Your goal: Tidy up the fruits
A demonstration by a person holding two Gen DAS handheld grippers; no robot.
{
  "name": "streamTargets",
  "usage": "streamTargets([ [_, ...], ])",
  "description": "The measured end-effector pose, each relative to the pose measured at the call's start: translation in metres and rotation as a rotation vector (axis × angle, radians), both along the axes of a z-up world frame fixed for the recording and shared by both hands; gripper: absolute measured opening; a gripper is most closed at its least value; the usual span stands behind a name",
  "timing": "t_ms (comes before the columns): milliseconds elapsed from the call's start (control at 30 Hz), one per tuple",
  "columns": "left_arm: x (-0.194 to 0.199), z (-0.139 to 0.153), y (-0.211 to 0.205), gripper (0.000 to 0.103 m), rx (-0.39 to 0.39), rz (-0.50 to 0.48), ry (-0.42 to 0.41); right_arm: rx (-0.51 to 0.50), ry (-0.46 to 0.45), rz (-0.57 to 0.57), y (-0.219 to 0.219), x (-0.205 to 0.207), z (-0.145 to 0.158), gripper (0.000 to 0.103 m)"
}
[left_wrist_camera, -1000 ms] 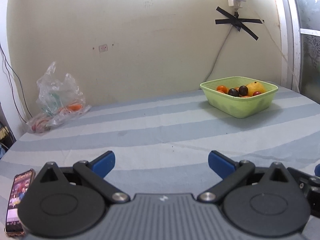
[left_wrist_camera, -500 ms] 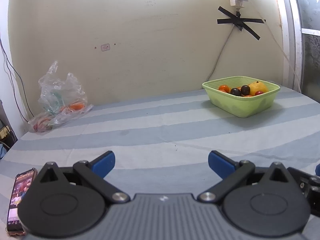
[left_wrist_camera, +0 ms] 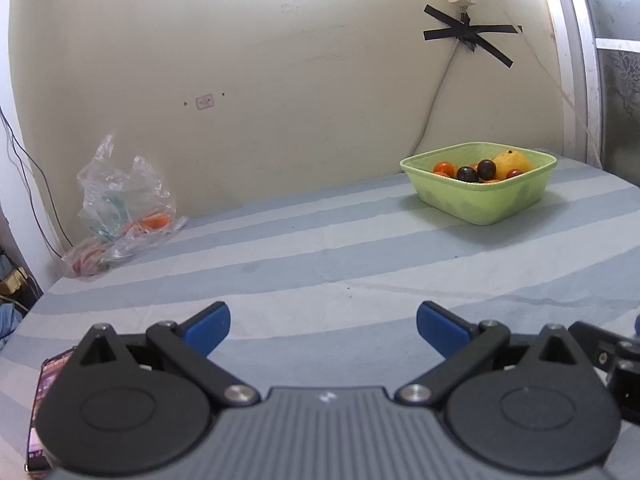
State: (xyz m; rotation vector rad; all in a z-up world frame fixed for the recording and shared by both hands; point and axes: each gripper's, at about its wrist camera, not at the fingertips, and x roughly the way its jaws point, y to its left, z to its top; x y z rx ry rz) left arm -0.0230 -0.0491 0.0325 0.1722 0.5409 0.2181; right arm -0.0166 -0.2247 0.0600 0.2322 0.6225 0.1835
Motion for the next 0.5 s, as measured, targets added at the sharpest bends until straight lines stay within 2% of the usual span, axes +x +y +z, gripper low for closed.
streamTargets([
  [500, 0.0015, -0.0026, 0.0067, 0.103, -0.066, -0.021, 0.04, 0.001, -0.004, -0.005, -0.0002, -0.0018, 0.0002, 0.086],
])
